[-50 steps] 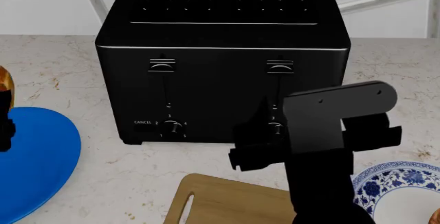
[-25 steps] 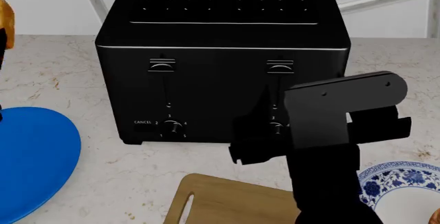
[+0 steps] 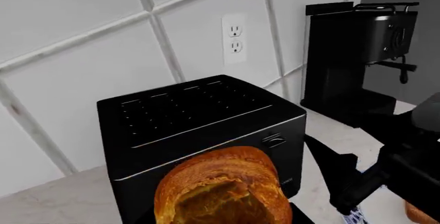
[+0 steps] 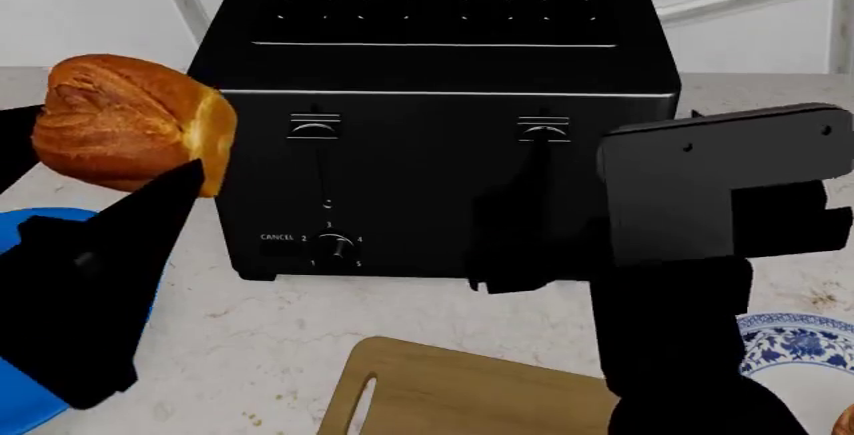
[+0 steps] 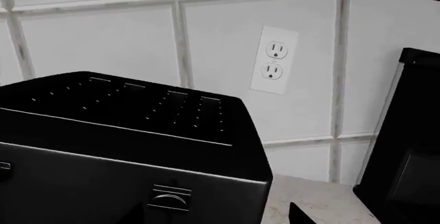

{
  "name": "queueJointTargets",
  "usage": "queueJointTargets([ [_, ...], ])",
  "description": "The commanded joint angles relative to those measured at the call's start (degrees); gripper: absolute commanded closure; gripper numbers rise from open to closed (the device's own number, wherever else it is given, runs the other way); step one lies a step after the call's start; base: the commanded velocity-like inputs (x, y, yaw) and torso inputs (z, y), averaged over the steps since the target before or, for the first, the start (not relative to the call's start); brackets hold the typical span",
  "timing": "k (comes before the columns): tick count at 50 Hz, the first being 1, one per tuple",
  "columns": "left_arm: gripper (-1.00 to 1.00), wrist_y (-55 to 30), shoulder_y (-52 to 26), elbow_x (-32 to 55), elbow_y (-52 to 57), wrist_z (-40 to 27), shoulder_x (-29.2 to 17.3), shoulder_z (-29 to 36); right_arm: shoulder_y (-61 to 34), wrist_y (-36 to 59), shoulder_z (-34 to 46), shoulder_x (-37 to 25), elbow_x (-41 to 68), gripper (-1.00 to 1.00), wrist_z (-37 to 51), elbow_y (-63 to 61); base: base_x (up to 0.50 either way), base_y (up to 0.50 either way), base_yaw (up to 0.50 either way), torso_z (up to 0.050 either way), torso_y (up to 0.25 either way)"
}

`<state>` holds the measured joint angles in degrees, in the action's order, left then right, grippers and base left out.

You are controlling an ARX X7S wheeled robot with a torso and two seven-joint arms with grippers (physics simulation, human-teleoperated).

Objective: Place all breads on the cutting board.

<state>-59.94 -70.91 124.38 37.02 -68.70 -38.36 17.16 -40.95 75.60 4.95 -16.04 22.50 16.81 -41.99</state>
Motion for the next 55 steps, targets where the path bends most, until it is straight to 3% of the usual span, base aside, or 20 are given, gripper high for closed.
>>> queueJointTargets([
  [1, 1.0, 2.04, 1.45, 0.46, 1.22, -0.18, 1.92, 0.79, -8.88, 14.36, -16.41, -1.26, 28.27, -1.0, 15.22, -2.45, 0.0, 0.0, 0.0, 0.0, 0.0],
  [5, 1.0, 1.85, 2.59, -0.4, 0.8, 0.76, 1.78, 0.5, -14.37, 14.23, -19.4, -6.51, 55.12, -1.0, 36.68, 2.94, 0.0, 0.0, 0.0, 0.0, 0.0],
  [9, 1.0, 2.13, 2.73, -0.43, 0.94, 0.82, 1.79, 0.47, -16.95, 11.91, -17.72, -11.83, 74.59, -1.0, 54.5, 7.22, 0.0, 0.0, 0.0, 0.0, 0.0],
  [15, 1.0, 1.67, 3.52, -1.58, 0.8, 1.62, 1.61, 0.43, -17.24, 4.1, -12.19, -23.3, 91.43, -1.0, 70.74, 9.02, 0.0, 0.0, 0.0, 0.0, 0.0],
  [21, 1.0, 1.37, 3.62, -2.19, 0.27, 2.05, 1.29, 0.55, -17.21, -6.02, -5.93, -34.38, 96.43, -1.0, 72.81, 6.66, 0.0, 0.0, 0.0, 0.0, 0.002],
  [22, 1.0, 1.2, 6.84, -4.38, 2.07, 3.34, 1.36, -0.73, -17.71, -7.99, -4.57, -36.65, 97.14, -1.0, 72.94, 5.93, 0.0, 0.0, 0.0, 0.0, 0.0],
  [24, 1.0, 1.5, 4.44, -2.7, 0.75, 2.47, 1.21, 0.12, -17.98, -10.99, -3.69, -39.99, 97.9, -1.0, 72.77, 4.95, 0.0, 0.0, 0.0, 0.0, 0.0],
  [25, 1.0, 1.01, 7.71, -5.35, 2.33, 3.89, 1.34, -0.94, -17.42, -12.66, -4.25, -41.27, 98.12, -1.0, 72.73, 4.77, 0.0, 0.0, 0.0, 0.0, 0.0],
  [26, 1.0, 1.26, 5.13, -3.49, 0.94, 2.95, 1.1, -0.1, -17.22, -13.63, -4.01, -42.91, 98.04, -1.0, 72.77, 4.64, 0.0, 0.0, 0.0, 0.0, 0.0],
  [33, 1.0, 1.08, 7.38, -5.44, 1.92, 4.28, 1.27, -0.75, -15.0, -27.29, -5.05, -49.52, 99.76, -1.0, 72.83, 5.13, 0.0, 0.0, 0.0, 0.0, 0.0],
  [34, 1.0, 0.75, 10.4, -7.82, 3.34, 5.78, 1.42, -1.83, -15.06, -29.63, -4.8, -50.34, 100.52, -1.0, 72.87, 5.24, 0.0, 0.0, 0.0, 0.0, 0.0],
  [41, 1.0, 0.62, 11.48, -9.06, 3.34, 6.74, 1.25, -2.21, -17.37, -44.78, 8.11, -59.39, 99.25, -1.0, 72.93, 4.28, 0.0, 0.0, 0.0, 0.002, 0.001],
  [42, 1.0, 0.81, 11.49, -8.68, 3.32, 6.66, 1.12, -2.24, -19.17, -49.1, 13.52, -63.84, 97.2, -1.0, 73.15, 3.84, 0.0, 0.0, 0.0, 0.0, 0.0],
  [45, 1.0, 0.77, 11.73, -9.14, 3.1, 7.02, 0.98, -2.42, -28.18, -52.02, 24.79, -67.43, 96.75, -1.0, 73.17, 3.55, 0.0, 0.0, 0.0, 0.0, 0.0],
  [55, 1.0, 0.95, 12.7, -10.03, 3.06, 7.75, 0.97, -2.55, -49.09, -55.99, 47.5, -68.1, 105.64, -1.0, 73.15, 6.72, 0.0, 0.0, 0.0, 0.0, 0.0],
])
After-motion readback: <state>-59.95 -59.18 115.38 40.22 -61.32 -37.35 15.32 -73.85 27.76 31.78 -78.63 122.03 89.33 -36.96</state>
